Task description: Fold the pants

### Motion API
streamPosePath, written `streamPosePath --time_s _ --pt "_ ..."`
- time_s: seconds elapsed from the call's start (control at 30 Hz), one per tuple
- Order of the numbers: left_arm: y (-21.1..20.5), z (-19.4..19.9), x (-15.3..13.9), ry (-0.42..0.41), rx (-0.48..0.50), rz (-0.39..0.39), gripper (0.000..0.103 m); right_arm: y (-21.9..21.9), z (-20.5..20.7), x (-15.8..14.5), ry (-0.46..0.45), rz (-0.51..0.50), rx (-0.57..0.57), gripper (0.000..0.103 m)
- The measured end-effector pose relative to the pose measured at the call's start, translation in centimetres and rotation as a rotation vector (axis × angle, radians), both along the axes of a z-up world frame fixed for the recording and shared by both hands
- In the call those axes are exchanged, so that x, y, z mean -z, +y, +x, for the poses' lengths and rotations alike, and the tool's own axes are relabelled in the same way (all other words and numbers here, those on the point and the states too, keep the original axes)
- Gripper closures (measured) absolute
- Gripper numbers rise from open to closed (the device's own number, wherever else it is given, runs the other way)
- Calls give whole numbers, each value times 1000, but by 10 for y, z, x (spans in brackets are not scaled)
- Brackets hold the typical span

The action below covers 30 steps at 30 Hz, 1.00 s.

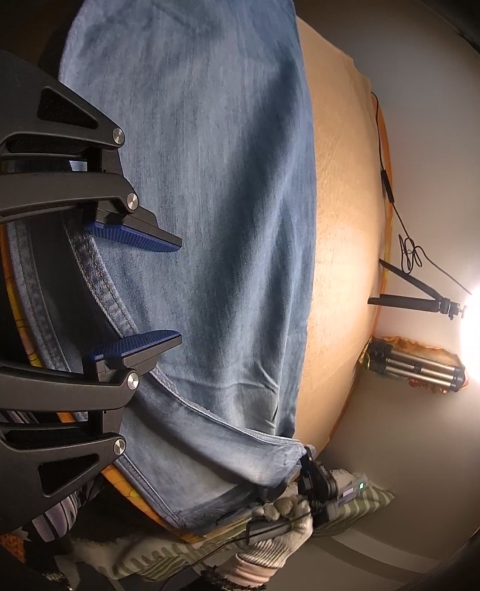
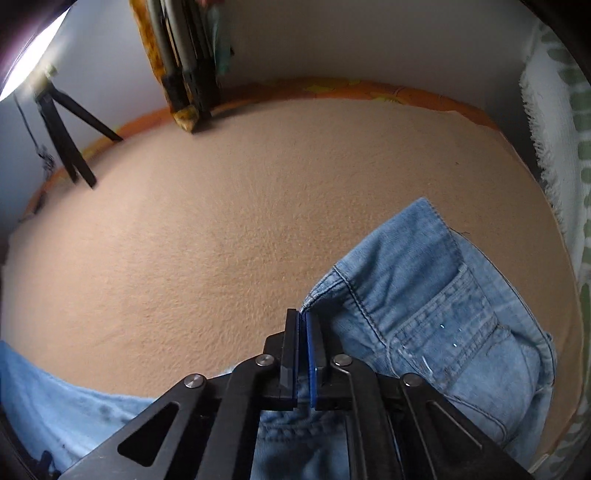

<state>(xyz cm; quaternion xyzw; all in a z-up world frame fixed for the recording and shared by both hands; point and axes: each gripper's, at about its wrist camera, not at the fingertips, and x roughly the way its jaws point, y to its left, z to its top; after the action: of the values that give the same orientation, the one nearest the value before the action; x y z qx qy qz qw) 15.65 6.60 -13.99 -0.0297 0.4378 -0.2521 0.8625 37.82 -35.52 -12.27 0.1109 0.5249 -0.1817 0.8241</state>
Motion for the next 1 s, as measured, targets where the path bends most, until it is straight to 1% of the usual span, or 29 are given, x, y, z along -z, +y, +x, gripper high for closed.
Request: streamPosePath --time_s 0.1,0.2,0.3,0.33,0.37,0.43,0.47,0.5,0.53,0.57,0.6,0.63,0.67,0.7,0.8,0.83,0.9,1.0 --pt "2 1 -1 3 7 -10 61 -6 -30 -20 -86 66 11 103" --pt "3 2 -1 6 24 -15 61 -8 -63 -41 -157 69 -5 103" --pt "2 2 -1 3 45 -8 61 -12 -101 -61 -227 120 4 103" --pt "2 1 -2 3 53 -7 61 -13 -112 -66 -251 127 6 103" --pt "1 2 -2 2 59 -5 61 -12 -131 -72 -277 129 4 103" --pt "1 2 -1 0 67 -4 61 -12 -162 -80 -309 129 1 103" --pt "1 2 -1 0 71 -4 61 -11 -170 -80 -318 132 3 103" --pt "1 2 -1 -1 75 -4 61 -11 -188 -80 -330 138 7 103" --pt "1 1 -1 -2 77 -3 61 -12 -207 -79 -340 146 19 103" --pt "1 0 -2 -4 79 0 61 -14 -213 -76 -344 150 25 103" --pt "1 -1 -2 -5 79 2 61 -16 -230 -71 -346 155 34 103" --pt "0 0 -2 -6 79 4 61 -19 -245 -64 -346 166 46 103" --pt "0 -1 -3 -8 78 6 61 -20 -251 -59 -344 174 52 103" --pt "-1 -2 -4 -11 76 8 61 -23 -264 -47 -332 195 57 103" --pt "-3 -6 -6 -23 76 22 61 -28 -282 -18 -291 231 61 103" --pt "-3 -7 -6 -24 74 26 61 -30 -287 -6 -277 257 62 102" --pt "-4 -8 -7 -27 71 36 61 -32 -294 9 -264 293 51 102" --pt "-5 -9 -8 -33 60 59 61 -37 -306 15 -310 330 17 94"
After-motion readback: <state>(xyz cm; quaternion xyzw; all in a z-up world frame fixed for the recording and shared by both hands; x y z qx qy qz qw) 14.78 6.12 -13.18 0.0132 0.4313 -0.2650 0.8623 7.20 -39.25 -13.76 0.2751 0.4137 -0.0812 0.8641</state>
